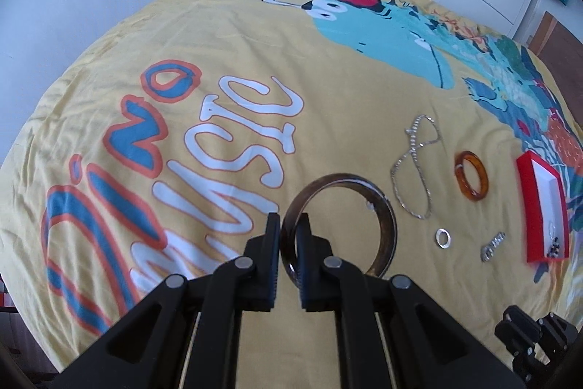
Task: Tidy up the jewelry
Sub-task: 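Grasp the dark brown bangle with the left tool while the right tool grasps a silver ring, then carry the brown bangle and silver ring into the red box and open both tools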
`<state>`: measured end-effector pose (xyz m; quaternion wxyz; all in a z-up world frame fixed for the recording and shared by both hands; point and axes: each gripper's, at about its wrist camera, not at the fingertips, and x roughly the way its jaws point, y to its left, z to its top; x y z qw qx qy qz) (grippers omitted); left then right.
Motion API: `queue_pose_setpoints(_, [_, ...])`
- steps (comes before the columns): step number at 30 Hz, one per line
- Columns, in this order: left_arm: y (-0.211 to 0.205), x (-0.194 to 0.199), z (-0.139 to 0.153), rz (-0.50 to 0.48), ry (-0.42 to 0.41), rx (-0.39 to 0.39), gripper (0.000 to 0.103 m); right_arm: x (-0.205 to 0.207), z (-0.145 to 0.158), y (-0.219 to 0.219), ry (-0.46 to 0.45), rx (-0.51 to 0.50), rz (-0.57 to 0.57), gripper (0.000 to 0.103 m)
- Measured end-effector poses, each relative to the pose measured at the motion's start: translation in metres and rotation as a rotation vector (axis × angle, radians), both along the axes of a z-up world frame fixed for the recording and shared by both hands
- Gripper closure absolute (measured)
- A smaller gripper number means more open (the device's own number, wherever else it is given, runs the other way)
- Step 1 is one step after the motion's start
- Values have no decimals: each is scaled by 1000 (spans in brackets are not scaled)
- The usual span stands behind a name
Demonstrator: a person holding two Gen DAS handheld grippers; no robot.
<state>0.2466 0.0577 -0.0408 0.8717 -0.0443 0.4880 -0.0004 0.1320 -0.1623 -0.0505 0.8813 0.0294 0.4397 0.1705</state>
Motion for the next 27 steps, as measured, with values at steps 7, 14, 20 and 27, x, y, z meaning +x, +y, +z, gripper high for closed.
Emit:
queue_pose_setpoints(7, [-15, -39, 21, -41, -18, -19, 95, -31, 28, -17, -44, 3, -37, 87])
queue_pose_setpoints(14, [-59, -61, 38, -122, -32, -33, 95, -56, 48, -65, -86, 9, -126, 87])
queue_pose_setpoints(20, [-127, -61, 46, -233, -32, -49, 95, -62, 56, -127, -112, -14, -222, 87])
queue_pose_setpoints(27, [-224, -48, 41, -384, -11, -57, 95, -36, 55, -214, -118, -49, -327, 87])
